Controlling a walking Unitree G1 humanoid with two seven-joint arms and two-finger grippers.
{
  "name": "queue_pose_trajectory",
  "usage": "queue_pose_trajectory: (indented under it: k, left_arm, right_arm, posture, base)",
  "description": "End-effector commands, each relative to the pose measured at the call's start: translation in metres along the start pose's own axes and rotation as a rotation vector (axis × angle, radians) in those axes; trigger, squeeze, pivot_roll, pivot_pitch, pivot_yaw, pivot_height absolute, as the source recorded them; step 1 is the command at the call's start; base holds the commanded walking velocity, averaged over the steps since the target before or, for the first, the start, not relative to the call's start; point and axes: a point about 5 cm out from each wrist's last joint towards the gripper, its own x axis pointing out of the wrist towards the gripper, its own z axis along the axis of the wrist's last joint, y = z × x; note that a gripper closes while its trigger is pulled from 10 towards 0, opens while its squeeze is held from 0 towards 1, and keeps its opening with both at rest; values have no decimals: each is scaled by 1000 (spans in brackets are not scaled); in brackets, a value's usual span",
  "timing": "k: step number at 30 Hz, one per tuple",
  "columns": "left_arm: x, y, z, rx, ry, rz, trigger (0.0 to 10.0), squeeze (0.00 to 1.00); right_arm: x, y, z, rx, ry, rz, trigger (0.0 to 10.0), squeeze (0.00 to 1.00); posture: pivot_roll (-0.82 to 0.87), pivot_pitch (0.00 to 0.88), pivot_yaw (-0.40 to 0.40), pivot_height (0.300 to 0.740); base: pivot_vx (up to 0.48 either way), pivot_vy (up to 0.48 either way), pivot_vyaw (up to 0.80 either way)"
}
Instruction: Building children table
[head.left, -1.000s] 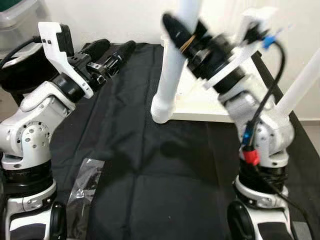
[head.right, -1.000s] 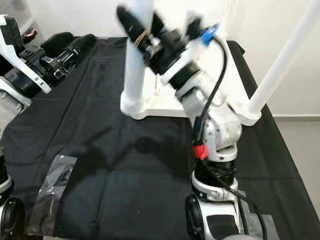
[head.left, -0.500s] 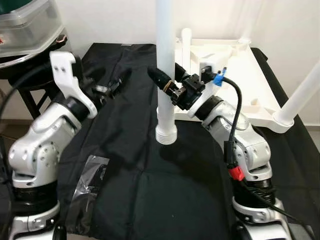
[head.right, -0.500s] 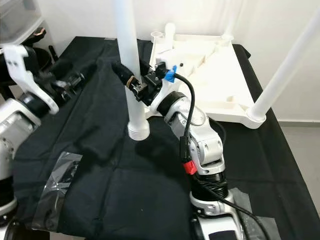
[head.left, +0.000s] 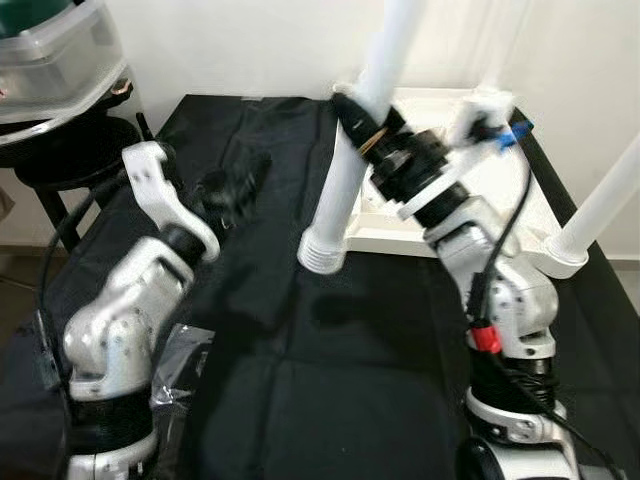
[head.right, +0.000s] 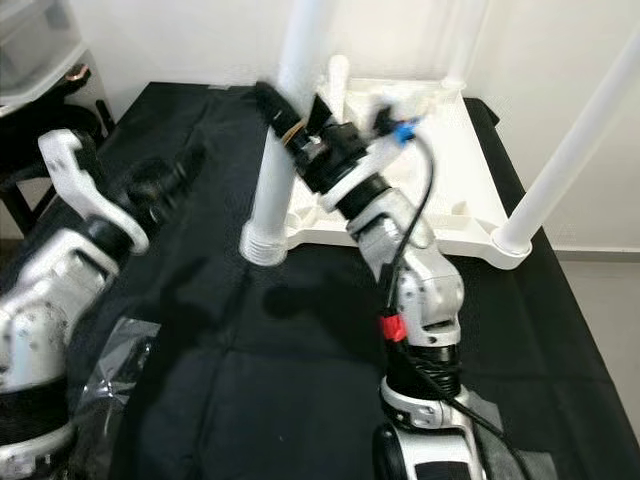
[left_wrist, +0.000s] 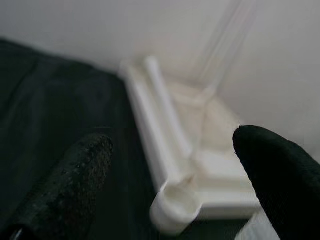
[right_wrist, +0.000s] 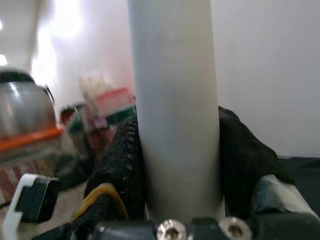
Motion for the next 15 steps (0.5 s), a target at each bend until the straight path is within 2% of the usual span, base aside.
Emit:
queue_pose_trajectory:
  k: [1,4,6,8,9,10,13,14,15]
  left_arm:
    - [-5,4,-8,86,29,30,10000,0]
    - [-10,8,-17,84,50,60,10000,0]
    - [-24,11,-34,80,89,107,10000,0]
    - [-24,11,-34,80,89,107,10000,0]
    - [-30,9,-41,71,103,119,10000,0]
    - [-30,9,-41,71,103,119,10000,0]
    - [-35,4,-48,56,107,119,10000,0]
    - [-35,4,-50,61,108,117,10000,0]
    - [-35,4,-50,61,108,117,10000,0]
  right_arm:
    - [0,5,-5,-23,15,13,10000,0]
    - [0,7,-7,-23,25,20,10000,0]
    - [-3,10,-10,-26,49,36,10000,0]
    - [-3,10,-10,-26,49,36,10000,0]
    - [-4,11,-10,-25,55,47,10000,0]
    - [-4,11,-10,-25,55,47,10000,0]
    - [-6,7,-9,-76,61,54,10000,0]
    - [-3,-5,-11,-158,85,1,10000,0]
    - [-3,-5,-11,-158,85,1,10000,0]
  posture:
    - [-15,59,-4,740]
    - [-15,58,-6,740]
    - [-18,58,-11,740]
    - [-18,58,-11,740]
    - [-16,59,-16,740]
    - [-16,59,-16,740]
    - [-15,54,-20,740]
    - [-16,50,-20,740]
    - [-16,50,-20,740]
  base:
    - [0,0,0]
    - [0,0,0]
    - [0,0,0]
    - [0,0,0]
    - [0,0,0]
    - [0,0,0]
    - [0,0,0]
    - [0,0,0]
    - [0,0,0]
